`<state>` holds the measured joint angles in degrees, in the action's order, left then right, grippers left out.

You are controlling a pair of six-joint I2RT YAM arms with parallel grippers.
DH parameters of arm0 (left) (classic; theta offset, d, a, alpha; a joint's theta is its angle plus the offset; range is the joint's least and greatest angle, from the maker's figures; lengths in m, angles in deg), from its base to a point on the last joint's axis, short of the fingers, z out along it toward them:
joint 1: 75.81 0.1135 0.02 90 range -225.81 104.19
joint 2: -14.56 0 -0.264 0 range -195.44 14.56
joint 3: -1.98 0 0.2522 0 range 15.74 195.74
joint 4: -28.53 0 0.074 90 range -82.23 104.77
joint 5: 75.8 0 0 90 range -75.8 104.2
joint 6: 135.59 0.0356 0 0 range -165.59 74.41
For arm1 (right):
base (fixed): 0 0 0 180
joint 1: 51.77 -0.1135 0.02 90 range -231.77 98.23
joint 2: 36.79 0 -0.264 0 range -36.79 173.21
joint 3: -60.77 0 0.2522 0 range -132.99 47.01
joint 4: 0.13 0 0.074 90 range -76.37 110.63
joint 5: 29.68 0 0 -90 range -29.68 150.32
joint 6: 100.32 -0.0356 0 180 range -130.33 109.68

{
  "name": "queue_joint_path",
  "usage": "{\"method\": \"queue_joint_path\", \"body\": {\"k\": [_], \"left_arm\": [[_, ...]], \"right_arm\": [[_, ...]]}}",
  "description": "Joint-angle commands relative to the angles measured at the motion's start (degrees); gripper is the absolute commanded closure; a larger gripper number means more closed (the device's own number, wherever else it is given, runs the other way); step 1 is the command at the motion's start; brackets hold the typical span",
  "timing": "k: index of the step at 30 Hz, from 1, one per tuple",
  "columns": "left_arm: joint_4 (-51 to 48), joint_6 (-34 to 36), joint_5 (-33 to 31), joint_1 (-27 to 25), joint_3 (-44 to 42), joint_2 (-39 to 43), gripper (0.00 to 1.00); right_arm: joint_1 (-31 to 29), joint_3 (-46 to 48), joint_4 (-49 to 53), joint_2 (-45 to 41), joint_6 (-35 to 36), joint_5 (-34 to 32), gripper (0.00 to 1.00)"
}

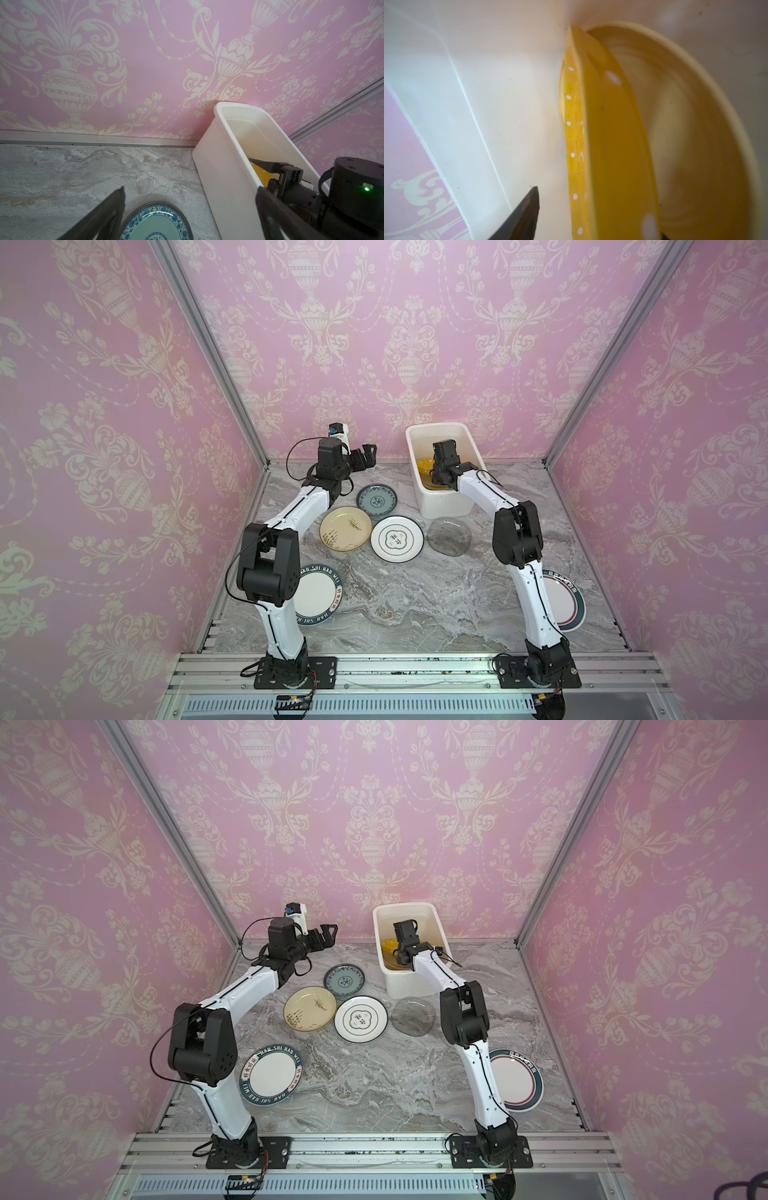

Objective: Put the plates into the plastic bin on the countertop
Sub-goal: 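Lower the dish into the bin beside the bear plate with the right gripper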

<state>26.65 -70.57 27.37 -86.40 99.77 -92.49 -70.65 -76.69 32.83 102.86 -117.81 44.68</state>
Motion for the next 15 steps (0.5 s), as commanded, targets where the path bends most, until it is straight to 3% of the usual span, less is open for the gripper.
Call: {"method": "queue_joint_path", "body": {"k": [1, 15], "left_arm": [[-1.2, -0.6, 0.2, 0.6, 1.8, -1.2, 0.01], [-2.9, -0.4, 1.2, 1.1, 3.2, -2.4, 0.01]], "right_arm": [[0.4, -2.3, 0.9, 0.9, -1.6, 3.5, 0.37], [1.6, -5.2, 6.5, 3.7, -1.4, 6.8, 0.31]]}}
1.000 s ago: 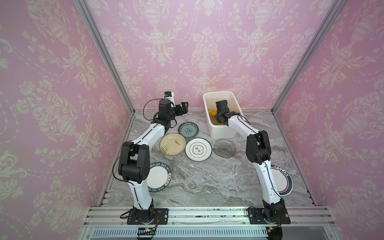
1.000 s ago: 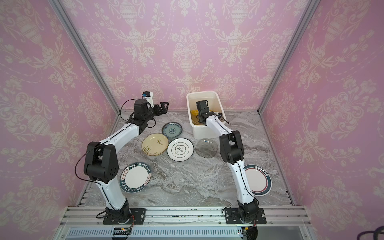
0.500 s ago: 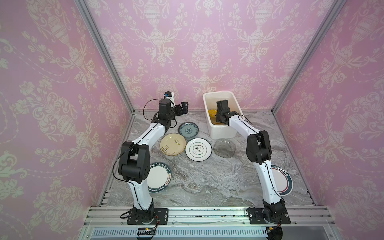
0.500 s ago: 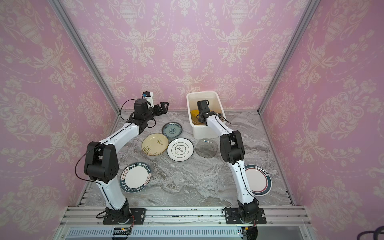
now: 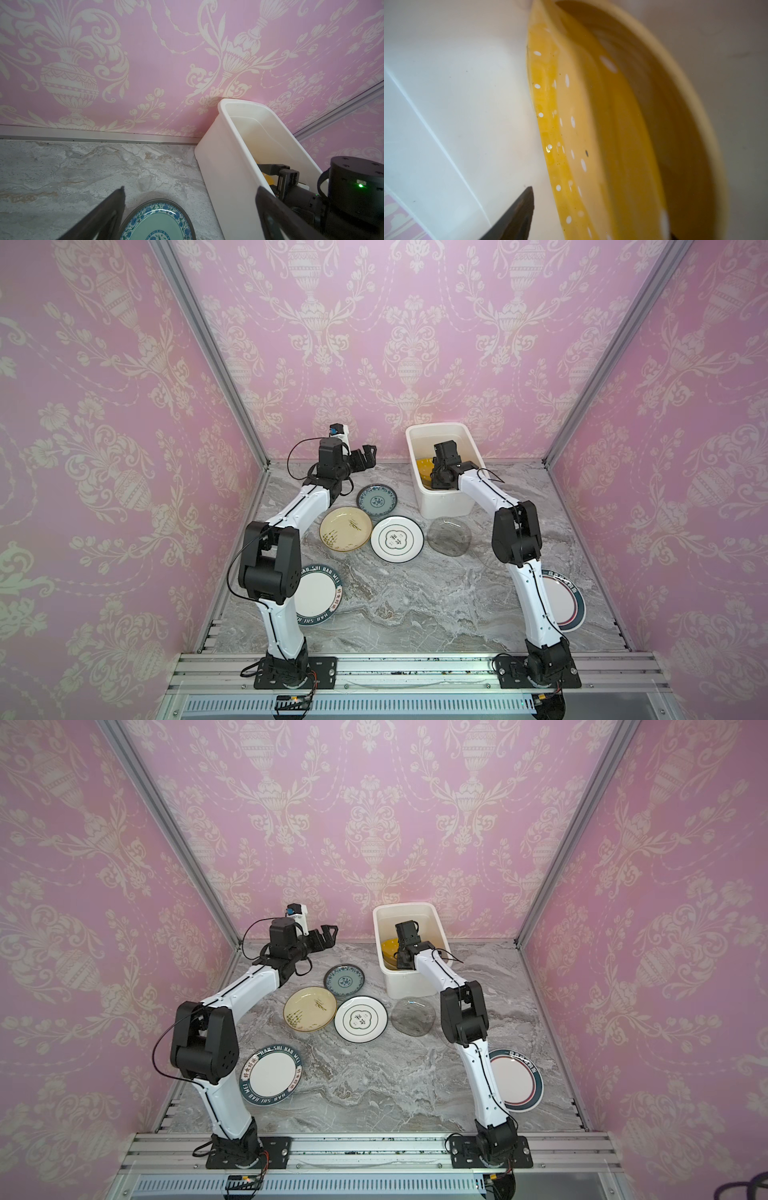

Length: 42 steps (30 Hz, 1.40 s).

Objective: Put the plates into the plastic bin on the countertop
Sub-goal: 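Lower the dish into the bin beside the bear plate with the right gripper, then open the right gripper to release the dish and lift out of the bin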

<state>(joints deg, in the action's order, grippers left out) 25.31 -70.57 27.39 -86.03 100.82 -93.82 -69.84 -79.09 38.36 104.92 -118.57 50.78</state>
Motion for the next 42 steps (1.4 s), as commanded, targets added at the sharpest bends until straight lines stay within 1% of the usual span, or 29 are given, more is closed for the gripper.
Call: {"method": "queue_joint_path", "body": {"k": [1, 8, 11, 12, 13, 14, 16, 21, 24, 26, 30, 35, 38, 42], "left_arm": [[-1.7, -0.4, 1.3, 0.8, 2.5, -1.3, 0.01], [-2.8, -0.3, 1.4, 0.9, 4.5, -2.6, 0.01], [-3.6, -0.2, 1.3, 1.0, 5.0, -2.8, 0.01], [-3.9, -0.1, 1.3, 0.9, 5.2, -2.9, 0.01], [-4.2, 0.1, 1.4, 1.0, 5.3, -3.0, 0.01], [-4.6, 0.3, 1.5, 1.0, 5.6, -3.1, 0.01], [-5.5, 0.7, 1.5, 1.1, 6.4, -3.4, 0.01], [-6.5, 1.2, 1.5, 1.1, 8.2, -4.1, 0.01], [-6.8, 1.6, 1.5, 1.1, 8.8, -4.3, 0.01], [-7.0, 2.0, 1.4, 1.1, 8.8, -4.0, 0.01], [-7.8, 3.7, 1.3, 1.2, 8.8, -2.6, 0.01], [-8.2, 5.5, 0.5, 1.2, 7.4, -0.4, 0.01], [-7.8, 6.0, -2.4, 1.1, 5.4, 1.8, 0.01], [-7.9, 6.4, -8.3, 1.2, 2.0, 5.9, 0.01]], "right_arm": [[0.8, -2.9, 1.3, 1.9, -0.6, 0.8, 0.30], [1.4, -4.9, 2.0, 4.2, -0.2, 1.2, 0.24], [1.6, -6.2, 2.3, 5.5, -0.1, 1.5, 0.19], [1.7, -6.4, 2.3, 5.8, -0.2, 1.5, 0.12], [1.7, -6.5, 2.3, 6.0, -0.2, 1.5, 0.01], [1.8, -6.6, 2.2, 6.1, -0.2, 1.5, 0.00], [2.0, -6.7, 1.6, 6.5, 0.0, 1.7, 0.00], [2.4, -9.5, 2.8, 6.9, 3.4, 2.6, 0.00], [2.4, -9.9, 3.6, 6.5, 3.7, 3.8, 0.00], [2.5, -9.8, 3.2, 5.9, 4.2, 4.8, 0.00], [2.9, -10.4, 4.8, 4.1, 7.8, 8.6, 0.00], [2.8, -8.5, 7.4, 0.1, 11.1, 9.5, 0.00], [2.7, -7.9, 7.8, -2.0, 13.5, 9.0, 0.00], [2.6, -7.4, 9.4, -4.4, 17.2, 8.8, 0.00]]}}
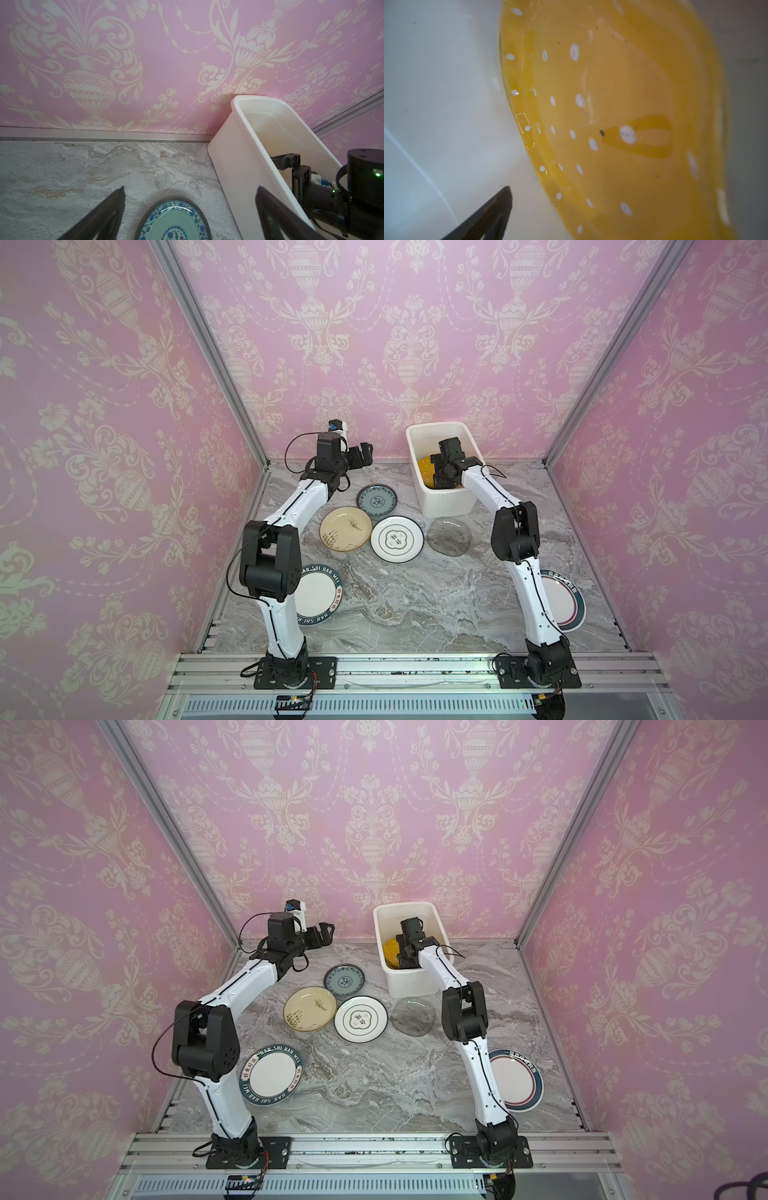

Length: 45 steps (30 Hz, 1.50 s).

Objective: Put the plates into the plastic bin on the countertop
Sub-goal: 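Open the right gripper to release the dish and lift out of the bin, then move both grippers down to the green-rimmed HAO SHI HAO WEI plate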

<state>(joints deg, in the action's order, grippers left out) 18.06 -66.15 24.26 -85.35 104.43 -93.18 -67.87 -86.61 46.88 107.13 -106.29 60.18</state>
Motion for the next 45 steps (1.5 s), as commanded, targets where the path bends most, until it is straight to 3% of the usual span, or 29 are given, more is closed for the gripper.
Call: {"method": "queue_joint_path", "body": {"k": [1, 8, 13, 17, 21, 25, 28, 37, 40, 45], "left_arm": [[-1.3, 1.8, -6.2, 0.5, -2.0, 6.1, 0.01], [-6.5, -1.8, -11.3, 1.1, -6.5, 12.5, 0.01], [-13.6, -6.9, -12.8, 3.7, -9.2, 18.2, 0.01], [-8.8, -15.0, -8.2, 8.3, -18.2, 25.0, 0.01], [-3.9, -21.6, -2.0, 13.0, -26.2, 31.0, 0.01], [-14.8, -15.9, -0.2, 13.6, -22.6, 32.0, 0.01], [-23.1, -12.6, 1.3, 13.5, -18.6, 31.3, 0.01], [-31.3, -11.5, 8.3, 12.9, -17.5, 32.9, 0.04], [-36.3, -11.9, 5.8, 12.3, -18.1, 33.7, 0.04], [-48.0, -15.7, -4.9, 12.4, -19.7, 35.6, 0.04]], "right_arm": [[0.6, 0.4, 1.3, -7.2, 5.7, -0.5, 0.00], [-0.2, 9.5, -0.8, -14.1, 9.4, 0.5, 0.00], [-1.0, 11.1, -7.5, -17.8, 19.8, 2.3, 0.00], [-1.8, 13.3, -9.7, -22.0, 29.0, 1.7, 0.00], [-1.9, 20.9, -16.9, -27.4, 32.8, 4.8, 0.00], [-2.0, 27.3, -23.0, -32.2, 38.2, 9.9, 0.01], [-2.0, 29.4, -21.3, -35.4, 44.6, 14.4, 0.02], [-3.6, 44.5, -19.1, -49.0, 60.6, 21.1, 0.05], [-5.7, 48.5, -19.3, -51.7, 67.0, 24.9, 0.05], [-11.4, 53.3, -21.6, -51.6, 72.8, 30.6, 0.07]]}}
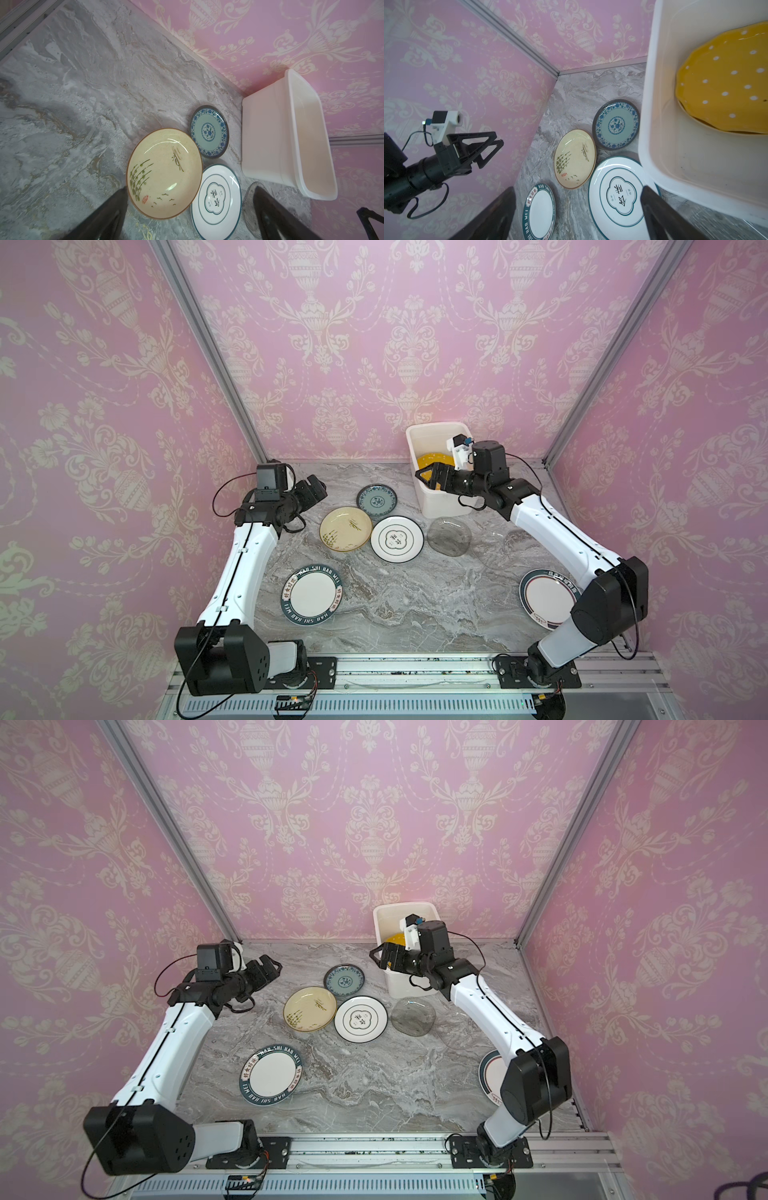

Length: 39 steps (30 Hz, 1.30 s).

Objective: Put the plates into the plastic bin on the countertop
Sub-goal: 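Move both grippers down to the green-rimmed HAO SHI HAO WEI plate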

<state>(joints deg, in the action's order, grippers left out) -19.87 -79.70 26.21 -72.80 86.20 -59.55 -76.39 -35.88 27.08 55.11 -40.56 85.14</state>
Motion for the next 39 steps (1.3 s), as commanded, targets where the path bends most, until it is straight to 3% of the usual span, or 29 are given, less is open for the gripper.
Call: {"method": "queue_joint_path", "body": {"k": [1, 8, 19, 26, 39], "left_arm": [[-11.8, -3.2, -8.6, -0.2, -2.2, 2.4, 0.03], [-25.1, -9.5, -14.0, 1.3, -5.5, 2.2, 0.01], [-39.4, -10.9, -8.4, 12.5, -10.5, -3.1, 0.01], [-40.7, -15.3, -11.8, 18.2, -14.5, -3.5, 0.01], [-29.4, -24.1, -4.2, 21.6, -24.3, -2.8, 0.01]], "right_arm": [[-4.1, 3.1, -2.6, 1.1, 7.8, 6.5, 0.07], [-12.2, -1.2, -5.2, 12.0, 12.2, 11.6, 0.12], [-20.4, -13.5, -9.4, 31.7, 14.9, 15.6, 0.13], [-25.7, -17.0, -9.6, 38.1, 14.5, 16.5, 0.12], [-27.1, -23.6, 0.0, 43.7, 18.3, 17.8, 0.12]]}}
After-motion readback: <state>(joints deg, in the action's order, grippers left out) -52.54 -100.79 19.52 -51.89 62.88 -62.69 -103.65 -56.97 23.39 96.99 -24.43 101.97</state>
